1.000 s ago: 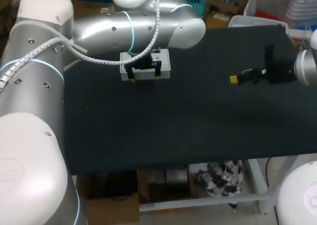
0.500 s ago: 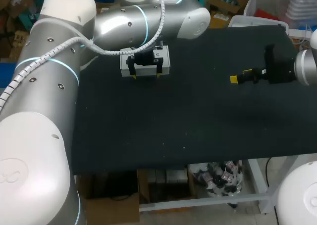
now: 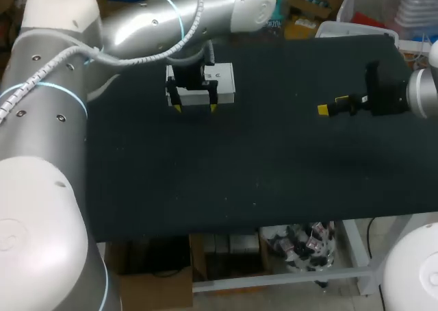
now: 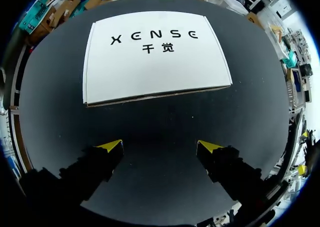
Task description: Assemble the packaging by folding the flat box into shape, placing the metal phone stand inside, and closing the box properly
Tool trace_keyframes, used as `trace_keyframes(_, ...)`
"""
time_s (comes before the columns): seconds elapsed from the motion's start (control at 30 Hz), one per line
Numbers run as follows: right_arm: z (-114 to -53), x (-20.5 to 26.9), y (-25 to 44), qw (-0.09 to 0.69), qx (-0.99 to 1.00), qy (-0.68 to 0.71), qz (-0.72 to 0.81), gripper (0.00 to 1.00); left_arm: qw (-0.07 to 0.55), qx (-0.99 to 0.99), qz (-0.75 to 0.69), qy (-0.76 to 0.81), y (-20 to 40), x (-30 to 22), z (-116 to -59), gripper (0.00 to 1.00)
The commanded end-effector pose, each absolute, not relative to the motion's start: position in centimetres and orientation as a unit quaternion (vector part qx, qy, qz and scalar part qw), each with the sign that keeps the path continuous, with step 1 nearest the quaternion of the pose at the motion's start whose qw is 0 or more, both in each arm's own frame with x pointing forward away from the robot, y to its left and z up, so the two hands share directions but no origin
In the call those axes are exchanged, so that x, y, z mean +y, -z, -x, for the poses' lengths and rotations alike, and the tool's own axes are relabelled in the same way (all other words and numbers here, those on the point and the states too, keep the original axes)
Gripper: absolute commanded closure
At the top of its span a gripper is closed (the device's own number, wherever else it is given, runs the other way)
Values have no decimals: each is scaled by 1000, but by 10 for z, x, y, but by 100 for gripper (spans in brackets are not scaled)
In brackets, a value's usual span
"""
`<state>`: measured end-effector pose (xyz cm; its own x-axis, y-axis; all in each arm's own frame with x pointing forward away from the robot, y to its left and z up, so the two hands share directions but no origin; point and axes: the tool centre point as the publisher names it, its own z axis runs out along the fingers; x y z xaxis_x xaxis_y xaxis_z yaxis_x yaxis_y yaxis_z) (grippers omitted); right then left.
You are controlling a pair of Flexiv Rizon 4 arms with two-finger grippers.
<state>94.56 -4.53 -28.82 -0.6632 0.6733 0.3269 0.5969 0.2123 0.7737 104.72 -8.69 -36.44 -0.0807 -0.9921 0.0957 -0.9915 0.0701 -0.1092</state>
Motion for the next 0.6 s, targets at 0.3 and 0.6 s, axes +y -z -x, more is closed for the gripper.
trace_keyframes(0.3,-946,-47,288,37,777,-479,-407,0,67,711,634,297,352,-49,-994,0)
trace_keyframes(0.6,-946,-47,288,37,777,-479,-407,0,84,705,602,365,345,-36,-982,0)
